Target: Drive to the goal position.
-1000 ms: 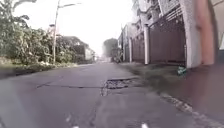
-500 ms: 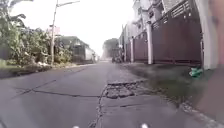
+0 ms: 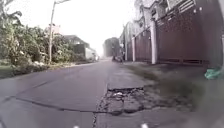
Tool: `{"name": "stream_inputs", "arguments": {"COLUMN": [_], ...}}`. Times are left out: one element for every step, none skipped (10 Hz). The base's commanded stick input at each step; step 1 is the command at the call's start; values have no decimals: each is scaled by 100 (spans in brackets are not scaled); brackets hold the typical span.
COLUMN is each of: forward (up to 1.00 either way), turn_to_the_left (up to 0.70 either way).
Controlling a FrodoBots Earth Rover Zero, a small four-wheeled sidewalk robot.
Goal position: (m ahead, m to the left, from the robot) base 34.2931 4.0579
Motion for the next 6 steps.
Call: {"name": "stream_inputs", "arguments": {"forward": [100,100,100,100,100,100], "turn_to_the_left": [0,0,0,0,0,0]}}
